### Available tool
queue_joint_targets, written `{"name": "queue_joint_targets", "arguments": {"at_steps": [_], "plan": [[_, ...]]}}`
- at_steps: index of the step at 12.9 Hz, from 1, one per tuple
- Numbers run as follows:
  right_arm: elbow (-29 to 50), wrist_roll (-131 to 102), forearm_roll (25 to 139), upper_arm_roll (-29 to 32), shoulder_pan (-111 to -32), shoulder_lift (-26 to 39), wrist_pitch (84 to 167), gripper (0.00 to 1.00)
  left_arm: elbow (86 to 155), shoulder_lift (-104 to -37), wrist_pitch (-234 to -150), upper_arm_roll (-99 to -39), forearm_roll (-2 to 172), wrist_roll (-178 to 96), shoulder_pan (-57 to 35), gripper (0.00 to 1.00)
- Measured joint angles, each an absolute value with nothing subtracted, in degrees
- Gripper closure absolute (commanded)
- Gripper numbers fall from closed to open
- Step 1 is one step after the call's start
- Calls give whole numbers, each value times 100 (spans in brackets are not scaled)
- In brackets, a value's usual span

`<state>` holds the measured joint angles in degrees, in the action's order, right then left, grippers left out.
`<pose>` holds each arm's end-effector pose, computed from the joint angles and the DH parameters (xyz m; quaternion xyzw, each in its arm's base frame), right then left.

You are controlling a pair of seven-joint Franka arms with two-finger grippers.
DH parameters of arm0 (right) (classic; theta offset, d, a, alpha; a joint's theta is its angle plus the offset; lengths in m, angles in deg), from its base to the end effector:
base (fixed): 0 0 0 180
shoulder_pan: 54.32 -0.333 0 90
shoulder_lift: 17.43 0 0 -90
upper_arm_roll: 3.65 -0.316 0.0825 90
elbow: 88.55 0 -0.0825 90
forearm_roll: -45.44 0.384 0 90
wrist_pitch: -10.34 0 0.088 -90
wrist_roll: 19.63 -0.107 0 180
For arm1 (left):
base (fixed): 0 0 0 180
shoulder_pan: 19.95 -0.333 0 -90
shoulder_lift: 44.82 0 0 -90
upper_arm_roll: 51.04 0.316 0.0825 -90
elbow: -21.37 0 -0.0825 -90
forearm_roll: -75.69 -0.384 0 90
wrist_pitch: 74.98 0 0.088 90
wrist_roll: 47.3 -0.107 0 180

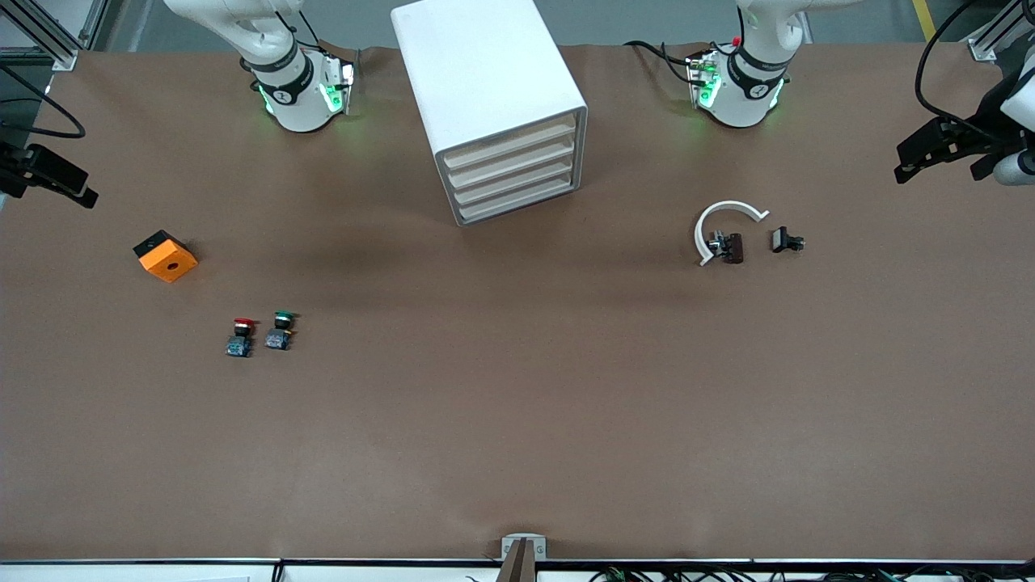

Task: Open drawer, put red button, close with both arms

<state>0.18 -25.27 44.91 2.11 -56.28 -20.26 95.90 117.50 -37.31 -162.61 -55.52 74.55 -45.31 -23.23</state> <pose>0.5300 -0.0378 0.6548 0.9966 -0.0826 -0.0031 0.0022 0.5085 -0.0112 0.6401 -0.9998 -0.0076 0.0084 0.0153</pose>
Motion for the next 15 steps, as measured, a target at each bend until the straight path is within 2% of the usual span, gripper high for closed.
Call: {"name": "queue_joint_targets", "arguments": {"at_steps": [7, 15], "plan": [[18, -2527, 4491, 210, -5628, -2024, 9592, 0, 11725, -4085, -16260, -5585, 7455, -4532, -2282, 0], [15, -2527, 4491, 196, -5633, -1996, 9593, 0, 11614, -5831, -16508, -5611, 7995, -3957, -2255, 0]]}}
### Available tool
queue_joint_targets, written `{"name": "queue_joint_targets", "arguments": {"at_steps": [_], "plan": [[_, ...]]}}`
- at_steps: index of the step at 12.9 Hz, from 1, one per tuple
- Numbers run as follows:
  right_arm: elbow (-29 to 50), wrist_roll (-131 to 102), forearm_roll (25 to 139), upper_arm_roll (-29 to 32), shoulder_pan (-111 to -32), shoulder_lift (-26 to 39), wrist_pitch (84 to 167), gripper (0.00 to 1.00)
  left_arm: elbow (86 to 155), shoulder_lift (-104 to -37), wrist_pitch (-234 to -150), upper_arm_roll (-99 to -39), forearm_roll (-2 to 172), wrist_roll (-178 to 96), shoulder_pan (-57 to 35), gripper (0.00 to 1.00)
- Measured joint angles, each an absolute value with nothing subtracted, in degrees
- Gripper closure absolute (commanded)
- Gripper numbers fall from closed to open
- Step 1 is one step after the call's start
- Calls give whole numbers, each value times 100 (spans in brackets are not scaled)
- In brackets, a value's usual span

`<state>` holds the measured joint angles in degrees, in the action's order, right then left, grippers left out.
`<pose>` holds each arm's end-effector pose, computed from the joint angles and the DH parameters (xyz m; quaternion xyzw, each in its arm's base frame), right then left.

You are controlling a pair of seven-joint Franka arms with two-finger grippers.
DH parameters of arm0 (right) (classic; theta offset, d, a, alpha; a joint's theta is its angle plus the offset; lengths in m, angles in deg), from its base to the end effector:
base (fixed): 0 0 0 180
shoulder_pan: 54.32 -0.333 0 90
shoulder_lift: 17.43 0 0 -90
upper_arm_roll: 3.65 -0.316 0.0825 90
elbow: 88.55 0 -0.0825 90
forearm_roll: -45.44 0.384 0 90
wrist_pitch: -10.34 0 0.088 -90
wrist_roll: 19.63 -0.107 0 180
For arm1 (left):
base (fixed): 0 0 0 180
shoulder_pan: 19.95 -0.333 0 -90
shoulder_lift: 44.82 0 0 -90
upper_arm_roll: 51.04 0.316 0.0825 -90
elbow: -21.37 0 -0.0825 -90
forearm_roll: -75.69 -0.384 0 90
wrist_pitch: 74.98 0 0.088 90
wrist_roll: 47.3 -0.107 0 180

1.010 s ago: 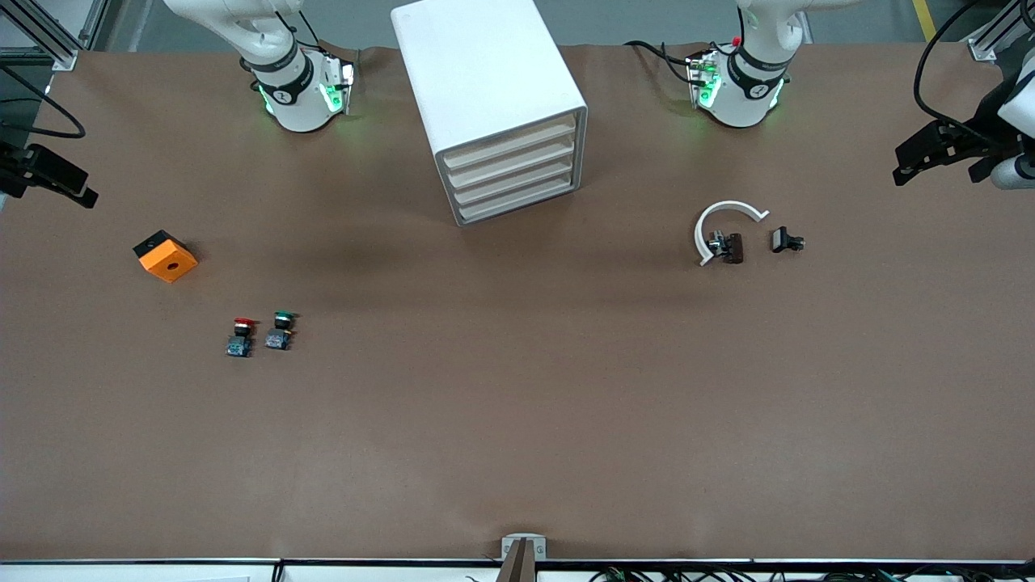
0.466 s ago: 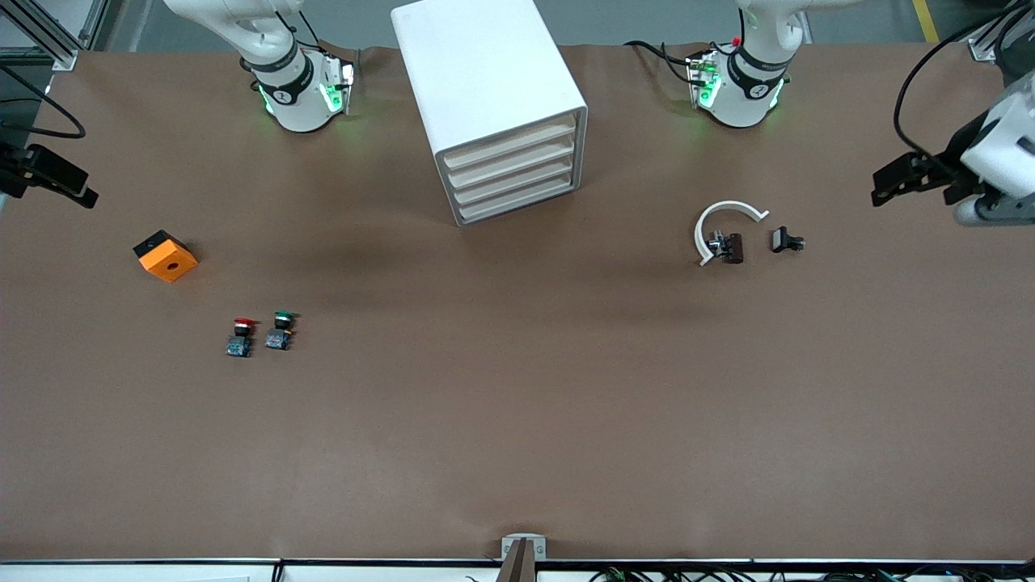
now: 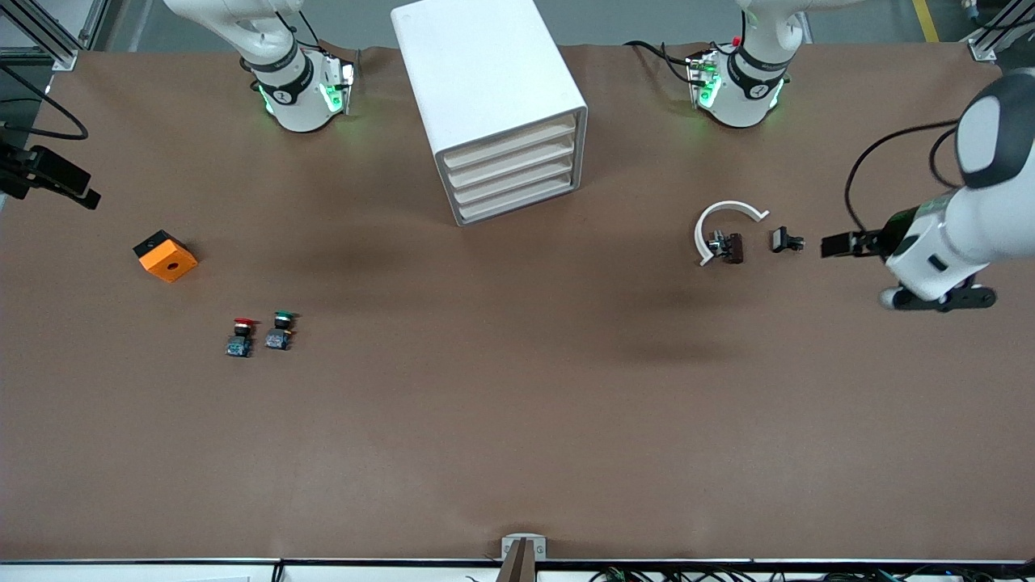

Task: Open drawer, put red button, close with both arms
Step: 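Reach the left gripper to the drawer while the right gripper reaches the red button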

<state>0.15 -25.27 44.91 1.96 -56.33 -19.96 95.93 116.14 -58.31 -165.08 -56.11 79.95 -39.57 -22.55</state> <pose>0.5319 -0.0358 0.6523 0.9967 -0.0808 -0.0051 0.0025 0.5940 -0.0297 0.4509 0.9851 0.0507 -0.1608 0.0329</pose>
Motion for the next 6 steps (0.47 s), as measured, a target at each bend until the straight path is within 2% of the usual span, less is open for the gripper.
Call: {"name": "queue_joint_targets", "arguments": {"at_steps": [6], "plan": [[50, -2527, 4491, 195, -5632, -1878, 9508, 0, 11564, -6819, -16751, -5642, 8607, -1051, -1677, 0]]}}
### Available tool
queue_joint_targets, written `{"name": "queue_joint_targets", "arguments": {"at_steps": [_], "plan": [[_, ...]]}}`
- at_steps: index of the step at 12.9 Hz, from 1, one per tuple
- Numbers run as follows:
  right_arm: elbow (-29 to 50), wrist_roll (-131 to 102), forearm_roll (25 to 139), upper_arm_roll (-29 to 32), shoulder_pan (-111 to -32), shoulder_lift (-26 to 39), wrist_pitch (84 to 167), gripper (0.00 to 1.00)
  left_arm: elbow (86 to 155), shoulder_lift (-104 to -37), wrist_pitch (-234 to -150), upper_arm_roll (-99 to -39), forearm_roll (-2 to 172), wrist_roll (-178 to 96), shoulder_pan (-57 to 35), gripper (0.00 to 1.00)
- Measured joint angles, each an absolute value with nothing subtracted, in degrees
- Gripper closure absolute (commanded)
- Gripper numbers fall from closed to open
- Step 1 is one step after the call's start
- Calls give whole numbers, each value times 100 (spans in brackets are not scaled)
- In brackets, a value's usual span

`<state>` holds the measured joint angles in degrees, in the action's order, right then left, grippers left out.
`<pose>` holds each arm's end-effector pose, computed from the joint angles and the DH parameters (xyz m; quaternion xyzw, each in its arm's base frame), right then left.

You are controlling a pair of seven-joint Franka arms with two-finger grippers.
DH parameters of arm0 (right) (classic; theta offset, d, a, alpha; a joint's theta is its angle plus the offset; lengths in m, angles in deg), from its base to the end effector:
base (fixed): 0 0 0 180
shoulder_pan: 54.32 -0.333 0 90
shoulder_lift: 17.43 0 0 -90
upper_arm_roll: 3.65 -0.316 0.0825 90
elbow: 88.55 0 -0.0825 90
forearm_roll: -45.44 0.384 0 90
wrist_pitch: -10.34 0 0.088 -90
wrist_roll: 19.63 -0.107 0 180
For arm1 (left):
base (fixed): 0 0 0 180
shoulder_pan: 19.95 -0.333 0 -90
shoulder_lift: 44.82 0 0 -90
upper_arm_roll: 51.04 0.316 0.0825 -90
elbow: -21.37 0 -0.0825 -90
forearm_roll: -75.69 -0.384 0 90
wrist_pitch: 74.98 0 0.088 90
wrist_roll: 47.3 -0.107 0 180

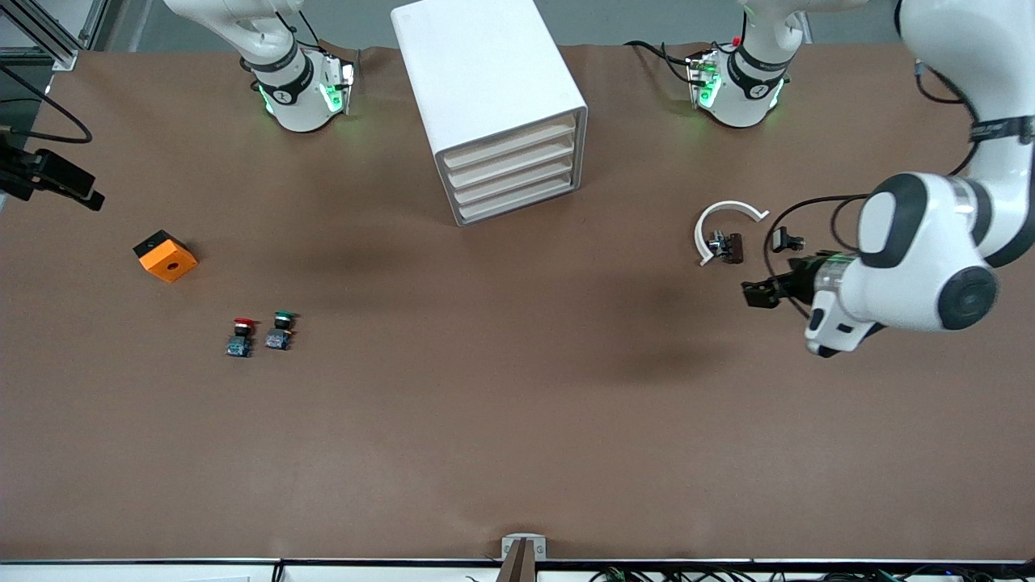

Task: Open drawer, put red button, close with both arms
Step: 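Reach the left gripper to the drawer while the right gripper reaches the red button, then pull the drawer open with the left gripper while the right gripper grasps the button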

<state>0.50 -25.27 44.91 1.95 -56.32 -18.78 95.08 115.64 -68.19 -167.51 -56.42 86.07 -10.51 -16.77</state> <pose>0.5366 -0.0355 0.6372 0.9964 -0.0808 -0.0258 0.0039 0.6059 -0.1044 0.3542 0.9354 0.2591 -0.2400 0.0149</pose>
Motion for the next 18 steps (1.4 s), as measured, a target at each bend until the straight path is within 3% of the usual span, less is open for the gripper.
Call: {"name": "queue_joint_targets", "arguments": {"at_steps": [7, 13, 18], "plan": [[209, -2228, 4488, 218, -5615, -658, 9766, 0, 11182, -7750, -16785, -5674, 8992, 3247, -462, 0], [1339, -1749, 4487, 239, -5513, 2, 11977, 0, 11154, -8171, -16689, -5681, 10138, 5994, 195, 0], [1494, -1388, 4487, 244, -5390, 940, 13342, 0, 11144, -8332, -16662, -5676, 11556, 6695, 517, 0]]}}
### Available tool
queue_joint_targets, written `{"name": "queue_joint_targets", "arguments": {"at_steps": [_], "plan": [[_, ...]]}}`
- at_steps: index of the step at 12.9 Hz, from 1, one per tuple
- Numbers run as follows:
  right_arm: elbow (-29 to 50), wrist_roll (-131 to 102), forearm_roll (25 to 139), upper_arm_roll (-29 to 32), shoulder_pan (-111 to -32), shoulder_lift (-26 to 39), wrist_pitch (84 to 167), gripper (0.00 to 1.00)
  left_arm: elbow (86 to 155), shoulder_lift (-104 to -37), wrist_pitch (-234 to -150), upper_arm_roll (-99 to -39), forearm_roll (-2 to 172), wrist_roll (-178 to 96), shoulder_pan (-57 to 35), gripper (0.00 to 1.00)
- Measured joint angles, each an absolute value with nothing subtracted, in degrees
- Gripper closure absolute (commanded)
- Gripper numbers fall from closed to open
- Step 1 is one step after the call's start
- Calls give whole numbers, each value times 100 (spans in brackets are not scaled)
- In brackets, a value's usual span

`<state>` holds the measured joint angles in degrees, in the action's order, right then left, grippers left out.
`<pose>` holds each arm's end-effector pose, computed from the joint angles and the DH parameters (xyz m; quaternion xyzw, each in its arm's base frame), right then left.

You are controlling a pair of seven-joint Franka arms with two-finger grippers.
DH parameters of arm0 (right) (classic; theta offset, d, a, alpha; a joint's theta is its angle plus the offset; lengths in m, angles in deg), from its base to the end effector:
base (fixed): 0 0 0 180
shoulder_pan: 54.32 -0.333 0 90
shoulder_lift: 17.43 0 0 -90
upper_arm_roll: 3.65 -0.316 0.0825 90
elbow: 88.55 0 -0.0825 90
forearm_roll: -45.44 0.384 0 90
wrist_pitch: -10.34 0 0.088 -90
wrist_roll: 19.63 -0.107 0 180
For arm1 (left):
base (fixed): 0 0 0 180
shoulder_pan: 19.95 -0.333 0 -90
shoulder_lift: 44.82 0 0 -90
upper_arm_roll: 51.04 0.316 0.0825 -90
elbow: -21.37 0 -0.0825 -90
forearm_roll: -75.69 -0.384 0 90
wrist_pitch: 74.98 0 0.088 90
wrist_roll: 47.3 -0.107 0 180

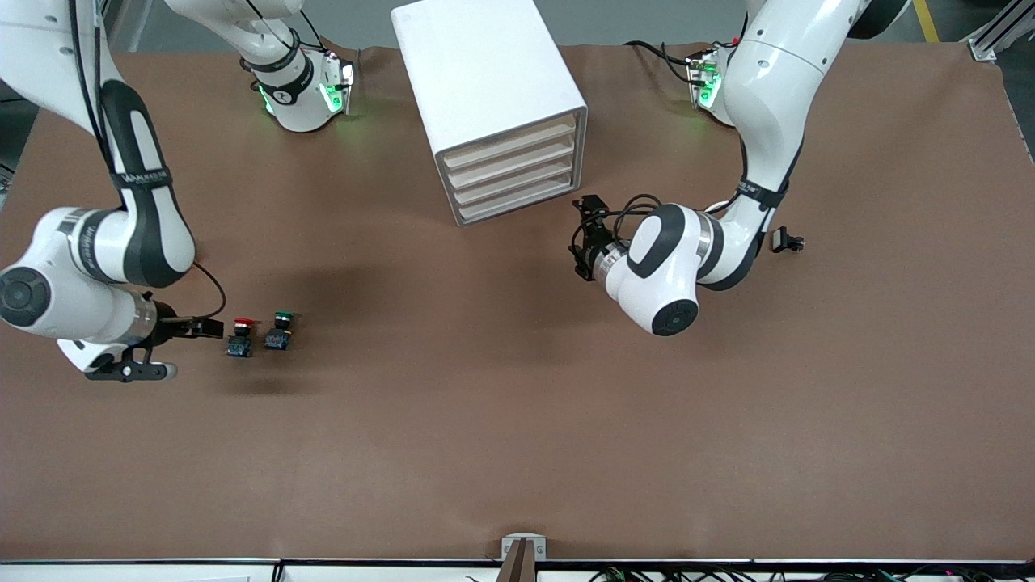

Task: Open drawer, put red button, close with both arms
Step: 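Pull the drawer open with the left gripper while the right gripper grasps the button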

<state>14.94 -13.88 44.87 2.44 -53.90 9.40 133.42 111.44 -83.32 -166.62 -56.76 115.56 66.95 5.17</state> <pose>0.6327 -0.0681 0.2765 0.9977 0.0005 -0.0646 0.0215 0.5156 -0.3767 0.2405 -0.5795 -0.6732 0.4238 0.1774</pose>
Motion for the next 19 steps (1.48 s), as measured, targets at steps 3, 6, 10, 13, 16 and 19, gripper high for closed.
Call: {"name": "queue_joint_targets", "arguments": {"at_steps": [3, 6, 10, 13, 16, 19], "plan": [[1495, -1375, 4487, 234, -5391, 1297, 13869, 0, 11142, -8463, -16625, -5677, 12233, 7111, 586, 7], [1507, -1366, 4487, 227, -5394, 1666, 14101, 0, 11142, -8594, -16568, -5678, 12624, 7596, 796, 18], [1702, -1365, 4487, 184, -5423, 1787, 14182, 0, 11138, -8666, -16302, -5680, 12890, 8095, 1007, 39], [1814, -1364, 4487, 170, -5434, 1787, 14278, 31, 11141, -8692, -16218, -5679, 12930, 8249, 1140, 57], [1815, -1364, 4487, 170, -5434, 1787, 14287, 62, 11145, -8837, -16168, -5679, 12931, 8364, 1293, 79], [1814, -1364, 4489, 165, -5434, 1766, 14299, 75, 11142, -8922, -16089, -5680, 12955, 8570, 1368, 100]]}}
